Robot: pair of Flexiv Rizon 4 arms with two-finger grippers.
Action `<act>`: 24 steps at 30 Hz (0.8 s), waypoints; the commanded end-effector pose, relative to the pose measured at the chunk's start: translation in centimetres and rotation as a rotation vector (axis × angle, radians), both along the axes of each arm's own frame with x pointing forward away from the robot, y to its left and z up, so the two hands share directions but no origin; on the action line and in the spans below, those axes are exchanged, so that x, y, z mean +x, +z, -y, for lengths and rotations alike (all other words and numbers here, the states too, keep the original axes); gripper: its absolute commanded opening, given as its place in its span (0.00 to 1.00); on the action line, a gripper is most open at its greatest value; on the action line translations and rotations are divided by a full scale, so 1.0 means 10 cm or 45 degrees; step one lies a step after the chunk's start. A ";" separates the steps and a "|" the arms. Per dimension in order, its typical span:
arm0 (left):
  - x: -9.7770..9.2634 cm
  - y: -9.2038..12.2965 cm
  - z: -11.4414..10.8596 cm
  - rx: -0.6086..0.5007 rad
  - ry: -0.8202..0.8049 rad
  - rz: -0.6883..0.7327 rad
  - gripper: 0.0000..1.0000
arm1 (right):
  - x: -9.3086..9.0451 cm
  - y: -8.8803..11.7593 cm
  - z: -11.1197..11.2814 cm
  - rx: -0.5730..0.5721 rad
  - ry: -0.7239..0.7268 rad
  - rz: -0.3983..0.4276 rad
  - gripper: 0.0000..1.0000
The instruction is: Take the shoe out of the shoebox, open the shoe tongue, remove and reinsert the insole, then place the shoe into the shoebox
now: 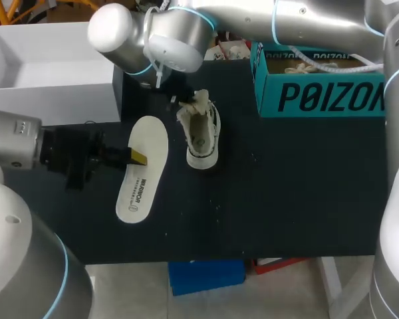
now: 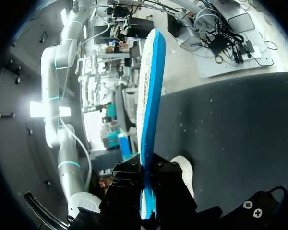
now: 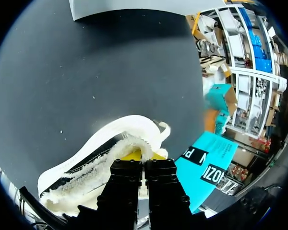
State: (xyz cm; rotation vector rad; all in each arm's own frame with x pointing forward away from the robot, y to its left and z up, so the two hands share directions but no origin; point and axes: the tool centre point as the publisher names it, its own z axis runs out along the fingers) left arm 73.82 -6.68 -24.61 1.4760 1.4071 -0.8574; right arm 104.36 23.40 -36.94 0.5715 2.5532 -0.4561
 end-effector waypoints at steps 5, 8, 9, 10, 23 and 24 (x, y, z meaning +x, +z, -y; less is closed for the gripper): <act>0.01 -0.01 0.04 0.001 -0.004 0.002 0.00 | 0.00 -0.11 -0.01 -0.005 -0.009 0.011 0.00; 0.01 -0.01 0.04 0.002 -0.004 0.003 0.00 | 0.00 -0.16 -0.01 0.001 -0.011 -0.002 0.00; 0.01 -0.01 0.04 0.002 -0.003 0.003 0.00 | 0.00 -0.18 -0.01 0.002 -0.014 -0.007 0.00; 0.01 -0.01 0.04 0.003 -0.002 0.003 0.00 | 0.00 -0.20 0.00 0.005 -0.018 -0.011 0.00; 0.03 -0.01 0.05 0.011 0.004 0.003 0.00 | -0.02 -0.27 0.03 0.035 -0.051 -0.021 0.00; 0.03 -0.01 0.05 0.012 0.002 0.003 0.00 | -0.03 -0.25 0.05 0.038 -0.057 -0.017 0.00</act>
